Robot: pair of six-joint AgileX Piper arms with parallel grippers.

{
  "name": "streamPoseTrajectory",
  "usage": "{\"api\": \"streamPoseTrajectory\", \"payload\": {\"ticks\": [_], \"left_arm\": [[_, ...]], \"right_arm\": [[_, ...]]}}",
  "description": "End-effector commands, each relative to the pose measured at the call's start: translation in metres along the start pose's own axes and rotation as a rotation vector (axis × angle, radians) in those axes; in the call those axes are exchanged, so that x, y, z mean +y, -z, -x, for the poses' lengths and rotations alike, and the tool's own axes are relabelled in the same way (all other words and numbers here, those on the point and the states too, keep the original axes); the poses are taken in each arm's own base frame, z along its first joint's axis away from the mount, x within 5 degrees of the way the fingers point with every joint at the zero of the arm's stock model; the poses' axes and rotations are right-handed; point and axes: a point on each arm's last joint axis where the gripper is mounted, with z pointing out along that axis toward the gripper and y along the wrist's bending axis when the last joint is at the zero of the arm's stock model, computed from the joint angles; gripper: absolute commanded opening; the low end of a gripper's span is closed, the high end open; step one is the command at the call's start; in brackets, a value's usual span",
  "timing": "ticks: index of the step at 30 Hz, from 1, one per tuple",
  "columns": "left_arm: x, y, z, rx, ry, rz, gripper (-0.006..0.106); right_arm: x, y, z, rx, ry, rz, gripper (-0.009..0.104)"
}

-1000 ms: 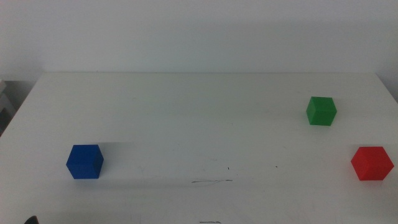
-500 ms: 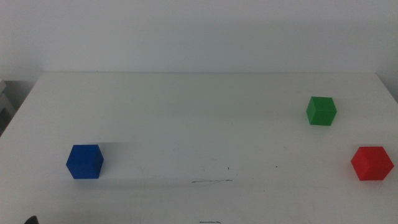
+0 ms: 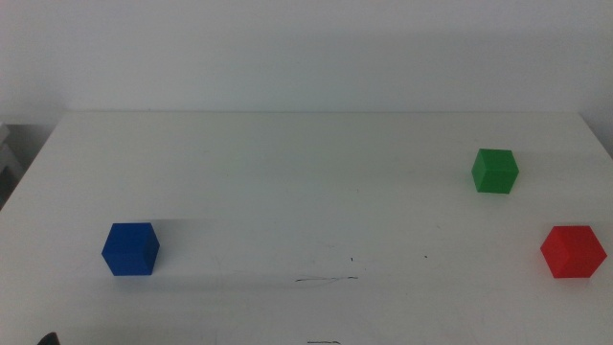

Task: Stack red cubes first, then green, then blue cubes in a specific spot.

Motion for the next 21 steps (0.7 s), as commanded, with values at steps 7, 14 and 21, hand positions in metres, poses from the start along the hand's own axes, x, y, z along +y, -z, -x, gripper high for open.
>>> {"api": "streamPoseTrajectory", "payload": {"ticks": [7,14,21], "left_arm": [[-0.001,0.002,0.008,-0.103,0.014,-0.008,0.091],[-0.001,0.002,0.008,-0.103,0.014,-0.008,0.091],[-0.001,0.002,0.008,-0.103,0.014,-0.008,0.091]], "right_arm": [[0.001,-0.016,0.033,0.177,0.009,0.009,0.094],[0.004,-0.021,0.035,0.2,-0.014,0.036,0.094],[0.004,-0.021,0.035,0.2,-0.061,0.029,0.094]]}}
